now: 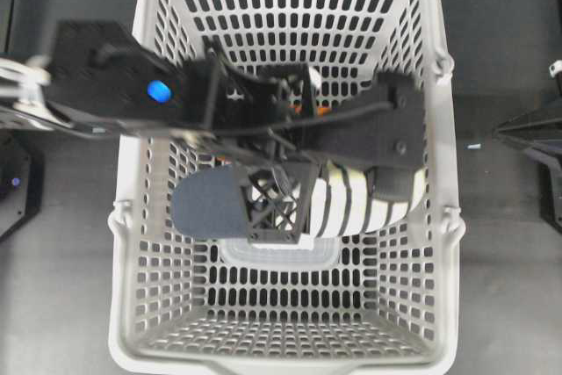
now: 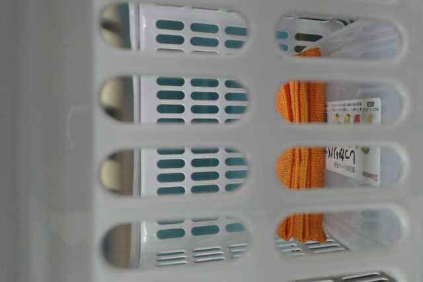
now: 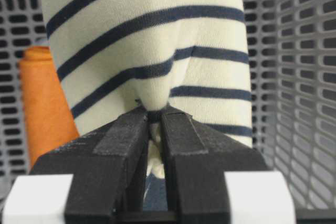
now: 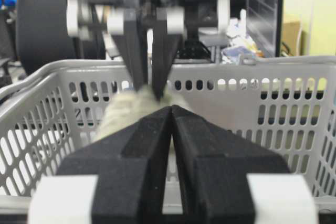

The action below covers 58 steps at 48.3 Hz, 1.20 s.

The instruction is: Pick up the slipper from the shopping basket with the left arm.

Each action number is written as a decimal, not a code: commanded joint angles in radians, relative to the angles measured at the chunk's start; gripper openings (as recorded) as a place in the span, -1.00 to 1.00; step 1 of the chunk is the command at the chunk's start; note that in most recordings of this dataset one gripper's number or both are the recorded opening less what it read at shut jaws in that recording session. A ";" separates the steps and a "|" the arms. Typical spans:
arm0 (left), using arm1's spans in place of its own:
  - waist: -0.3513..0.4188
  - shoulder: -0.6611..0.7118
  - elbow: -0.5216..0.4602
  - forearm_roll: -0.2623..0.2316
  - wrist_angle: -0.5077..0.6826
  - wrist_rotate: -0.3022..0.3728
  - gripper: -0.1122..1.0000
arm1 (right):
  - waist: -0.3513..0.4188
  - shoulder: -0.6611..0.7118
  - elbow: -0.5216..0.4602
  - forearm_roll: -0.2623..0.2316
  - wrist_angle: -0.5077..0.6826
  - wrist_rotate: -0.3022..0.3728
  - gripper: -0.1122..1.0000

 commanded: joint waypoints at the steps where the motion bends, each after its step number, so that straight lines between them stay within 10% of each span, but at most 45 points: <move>1: -0.002 0.000 -0.098 0.003 0.078 0.002 -0.70 | 0.003 0.005 -0.008 0.006 -0.005 0.002 -0.83; 58: 0.000 0.037 -0.147 0.003 0.115 0.061 -0.70 | 0.003 -0.003 -0.006 0.006 0.011 0.003 -0.83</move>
